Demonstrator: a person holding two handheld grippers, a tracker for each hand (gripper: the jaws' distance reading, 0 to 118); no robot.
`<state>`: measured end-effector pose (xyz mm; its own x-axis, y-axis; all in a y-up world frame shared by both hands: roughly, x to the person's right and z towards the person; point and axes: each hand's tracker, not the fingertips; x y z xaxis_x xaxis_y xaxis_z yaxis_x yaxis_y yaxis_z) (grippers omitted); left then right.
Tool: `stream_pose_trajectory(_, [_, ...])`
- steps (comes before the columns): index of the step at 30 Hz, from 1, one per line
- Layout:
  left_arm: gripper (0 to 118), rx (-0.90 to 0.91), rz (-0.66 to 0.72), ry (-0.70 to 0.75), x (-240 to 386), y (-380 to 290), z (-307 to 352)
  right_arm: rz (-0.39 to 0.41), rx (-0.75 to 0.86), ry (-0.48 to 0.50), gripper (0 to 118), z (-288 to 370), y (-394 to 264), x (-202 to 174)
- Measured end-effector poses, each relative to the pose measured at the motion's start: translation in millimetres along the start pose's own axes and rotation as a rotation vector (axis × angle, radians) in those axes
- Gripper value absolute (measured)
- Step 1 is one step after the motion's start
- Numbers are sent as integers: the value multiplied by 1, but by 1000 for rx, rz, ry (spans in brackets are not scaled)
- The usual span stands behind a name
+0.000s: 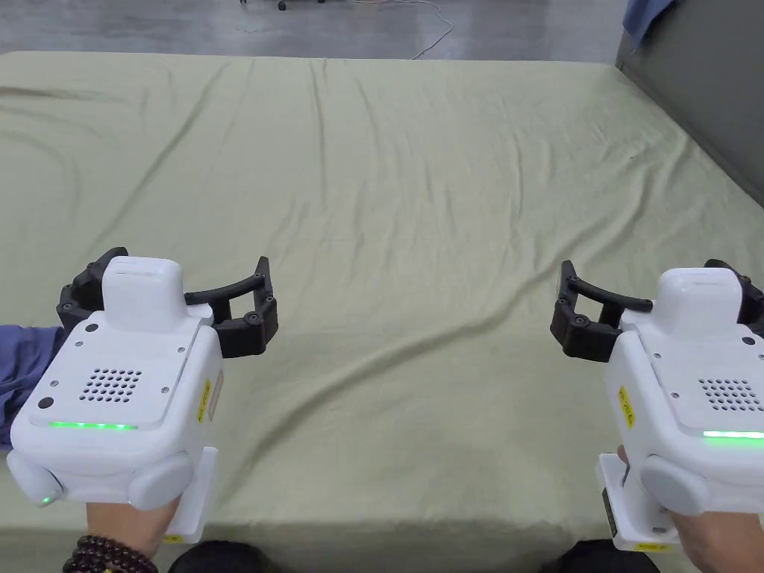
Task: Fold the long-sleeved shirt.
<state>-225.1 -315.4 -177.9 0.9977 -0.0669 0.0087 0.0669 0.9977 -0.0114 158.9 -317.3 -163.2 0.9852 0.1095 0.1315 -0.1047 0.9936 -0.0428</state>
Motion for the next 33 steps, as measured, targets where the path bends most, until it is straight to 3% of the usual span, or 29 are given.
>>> stream_pose_trajectory(33, [118,-11,-15,5,-1,-3,-2,-6,-15,-2,118,-3,-3,1])
